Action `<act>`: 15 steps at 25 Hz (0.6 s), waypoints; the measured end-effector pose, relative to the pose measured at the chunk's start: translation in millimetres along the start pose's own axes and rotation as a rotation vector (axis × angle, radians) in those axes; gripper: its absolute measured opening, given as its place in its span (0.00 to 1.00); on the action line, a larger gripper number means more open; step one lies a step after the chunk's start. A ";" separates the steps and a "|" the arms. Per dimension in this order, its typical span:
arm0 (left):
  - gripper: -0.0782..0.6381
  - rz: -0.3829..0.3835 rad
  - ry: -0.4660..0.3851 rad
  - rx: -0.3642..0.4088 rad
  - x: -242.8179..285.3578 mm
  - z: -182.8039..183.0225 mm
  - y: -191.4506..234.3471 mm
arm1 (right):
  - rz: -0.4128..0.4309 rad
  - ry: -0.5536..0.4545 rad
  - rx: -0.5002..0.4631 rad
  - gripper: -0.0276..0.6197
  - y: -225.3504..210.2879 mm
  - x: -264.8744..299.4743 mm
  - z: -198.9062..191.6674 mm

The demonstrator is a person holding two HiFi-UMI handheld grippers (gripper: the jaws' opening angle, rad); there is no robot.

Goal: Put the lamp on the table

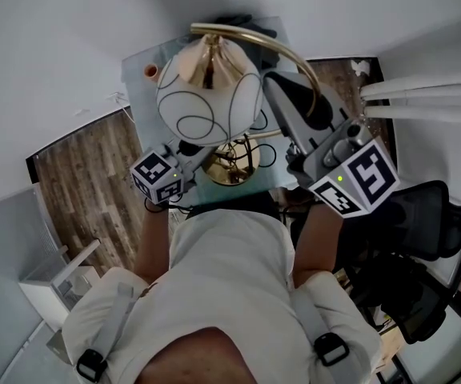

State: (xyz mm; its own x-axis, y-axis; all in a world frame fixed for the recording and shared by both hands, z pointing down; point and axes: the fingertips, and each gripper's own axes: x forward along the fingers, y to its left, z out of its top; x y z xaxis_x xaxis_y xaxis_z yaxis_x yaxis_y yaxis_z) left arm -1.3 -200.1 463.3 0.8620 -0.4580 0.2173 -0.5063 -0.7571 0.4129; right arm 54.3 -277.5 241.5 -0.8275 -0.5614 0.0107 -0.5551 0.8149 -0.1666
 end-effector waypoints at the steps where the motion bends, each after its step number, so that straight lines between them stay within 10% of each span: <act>1: 0.11 0.002 0.000 -0.002 2.9 -0.8 3.9 | 0.004 0.001 0.004 0.05 -4.3 2.2 -2.4; 15: 0.11 0.017 0.032 -0.026 40.7 -29.2 59.0 | 0.036 0.016 0.092 0.05 -58.3 22.0 -53.3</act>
State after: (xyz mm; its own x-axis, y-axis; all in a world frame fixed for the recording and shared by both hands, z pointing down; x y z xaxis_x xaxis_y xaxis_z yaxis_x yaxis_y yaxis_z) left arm 4.6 -249.9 522.3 0.8537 -0.4556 0.2522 -0.5206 -0.7364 0.4320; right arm 63.9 -329.7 304.0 -0.8484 -0.5291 0.0187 -0.5155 0.8175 -0.2567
